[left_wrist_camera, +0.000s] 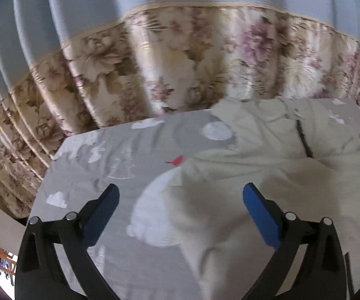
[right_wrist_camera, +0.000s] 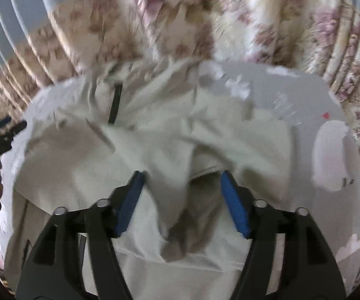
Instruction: Fold large clothes
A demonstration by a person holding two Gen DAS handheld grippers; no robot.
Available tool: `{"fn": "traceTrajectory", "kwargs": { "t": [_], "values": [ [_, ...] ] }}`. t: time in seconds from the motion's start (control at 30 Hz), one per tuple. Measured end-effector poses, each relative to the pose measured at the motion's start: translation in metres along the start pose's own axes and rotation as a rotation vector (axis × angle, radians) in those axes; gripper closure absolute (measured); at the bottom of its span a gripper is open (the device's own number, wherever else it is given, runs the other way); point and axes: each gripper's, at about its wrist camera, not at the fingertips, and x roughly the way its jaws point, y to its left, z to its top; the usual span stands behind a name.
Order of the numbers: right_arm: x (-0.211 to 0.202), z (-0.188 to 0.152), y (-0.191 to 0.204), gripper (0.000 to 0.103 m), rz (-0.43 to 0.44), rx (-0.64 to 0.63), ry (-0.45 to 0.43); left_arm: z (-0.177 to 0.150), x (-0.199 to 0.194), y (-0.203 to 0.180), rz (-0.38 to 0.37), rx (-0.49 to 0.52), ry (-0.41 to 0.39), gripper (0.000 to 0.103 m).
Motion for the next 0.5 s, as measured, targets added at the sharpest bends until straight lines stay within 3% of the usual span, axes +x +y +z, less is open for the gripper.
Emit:
{"fn": "traceTrajectory", "kwargs": {
  "t": [0.03, 0.17, 0.27, 0.4, 0.5],
  "values": [
    [-0.002, -0.001, 0.004, 0.084, -0.014, -0.019, -0.013, 0.001, 0.0, -0.003, -0.012, -0.003, -0.001, 0.004],
    [-0.024, 0.001, 0.018, 0.086, -0.109, -0.094, -0.116, 0.004, -0.006, -0.026, -0.02, 0.07, -0.033, 0.004],
    [-0.035, 0.008, 0.014, 0.086, -0.179, -0.113, -0.16, 0.007, -0.006, -0.029, -0.035, 0.037, -0.043, 0.004],
    [-0.04, 0.014, -0.001, 0.086, -0.232, -0.087, -0.184, 0.006, -0.003, -0.032, -0.047, -0.003, -0.046, 0.004],
    [-0.023, 0.013, -0.014, 0.08, -0.261, -0.06, -0.144, -0.001, 0.014, -0.04, -0.05, 0.004, -0.002, 0.004]
  ]
}}
